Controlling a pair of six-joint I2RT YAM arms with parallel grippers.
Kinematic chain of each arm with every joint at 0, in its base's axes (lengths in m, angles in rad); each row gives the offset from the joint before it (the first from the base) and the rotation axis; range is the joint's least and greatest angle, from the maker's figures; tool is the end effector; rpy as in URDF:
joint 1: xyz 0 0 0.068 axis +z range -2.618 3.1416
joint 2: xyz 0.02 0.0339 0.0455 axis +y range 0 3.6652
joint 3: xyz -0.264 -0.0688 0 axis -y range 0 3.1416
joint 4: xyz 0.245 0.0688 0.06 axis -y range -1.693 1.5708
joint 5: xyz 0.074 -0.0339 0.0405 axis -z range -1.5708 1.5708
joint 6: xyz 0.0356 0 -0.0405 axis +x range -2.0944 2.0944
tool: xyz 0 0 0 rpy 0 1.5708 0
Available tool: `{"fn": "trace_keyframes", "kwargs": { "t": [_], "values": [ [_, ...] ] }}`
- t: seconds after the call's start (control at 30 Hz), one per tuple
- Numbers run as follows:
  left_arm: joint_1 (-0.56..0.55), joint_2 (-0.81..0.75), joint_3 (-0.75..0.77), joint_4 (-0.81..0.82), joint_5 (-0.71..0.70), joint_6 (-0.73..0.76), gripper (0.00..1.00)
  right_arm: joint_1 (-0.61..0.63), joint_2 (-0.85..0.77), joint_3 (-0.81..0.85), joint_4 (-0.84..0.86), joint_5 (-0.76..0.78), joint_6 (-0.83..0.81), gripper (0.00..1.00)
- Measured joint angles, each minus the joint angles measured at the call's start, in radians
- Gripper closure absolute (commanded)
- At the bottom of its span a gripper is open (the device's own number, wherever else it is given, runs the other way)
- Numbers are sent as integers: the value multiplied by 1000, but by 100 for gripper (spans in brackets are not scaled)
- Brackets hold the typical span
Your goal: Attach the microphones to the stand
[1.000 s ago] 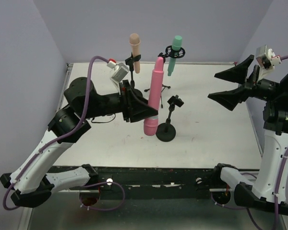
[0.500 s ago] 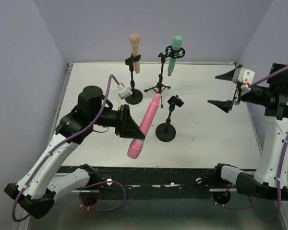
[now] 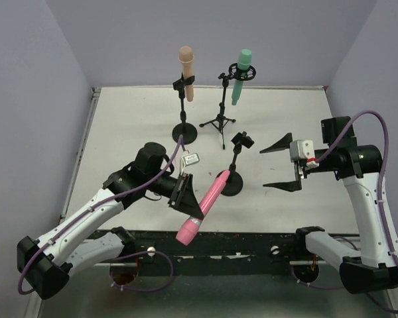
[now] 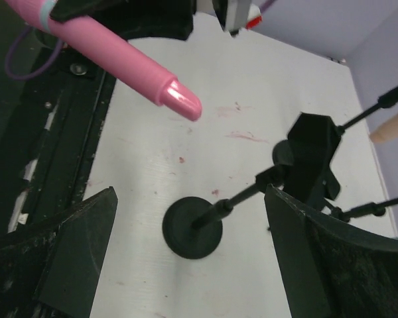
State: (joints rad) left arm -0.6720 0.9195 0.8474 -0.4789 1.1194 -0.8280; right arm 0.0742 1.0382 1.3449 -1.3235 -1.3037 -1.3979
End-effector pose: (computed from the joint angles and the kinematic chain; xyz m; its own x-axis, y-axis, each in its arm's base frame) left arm 0.1248 -0.1402 0.3188 -0.9191 0.3206 -0.2292 0.2877 0.1482 -0.9462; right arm 0.1423 0.0450 0.4012 0.3719 -0.2331 -0.8985 -0.9259 -0.0233 -0.3771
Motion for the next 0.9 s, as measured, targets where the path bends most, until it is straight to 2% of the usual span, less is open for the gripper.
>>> {"fn": "trace_keyframes", "kwargs": {
  "t": [0.13,0.23,0.4,0.7,0.9],
  "values": [
    [-73,49,-56,56,10,-60,92,82,-14,-34,-7,-23,0,0],
    [-114,80,-58,78,16,-85,92,208,-14,-48,-8,-43,2,0],
    [-159,114,-58,117,21,-125,92,346,24,-84,-7,-36,26,0],
    [-175,180,-58,184,26,-180,92,603,100,-95,98,112,171,1],
    [-175,192,-58,202,38,-193,92,732,151,-116,183,262,233,7]
  ]
}}
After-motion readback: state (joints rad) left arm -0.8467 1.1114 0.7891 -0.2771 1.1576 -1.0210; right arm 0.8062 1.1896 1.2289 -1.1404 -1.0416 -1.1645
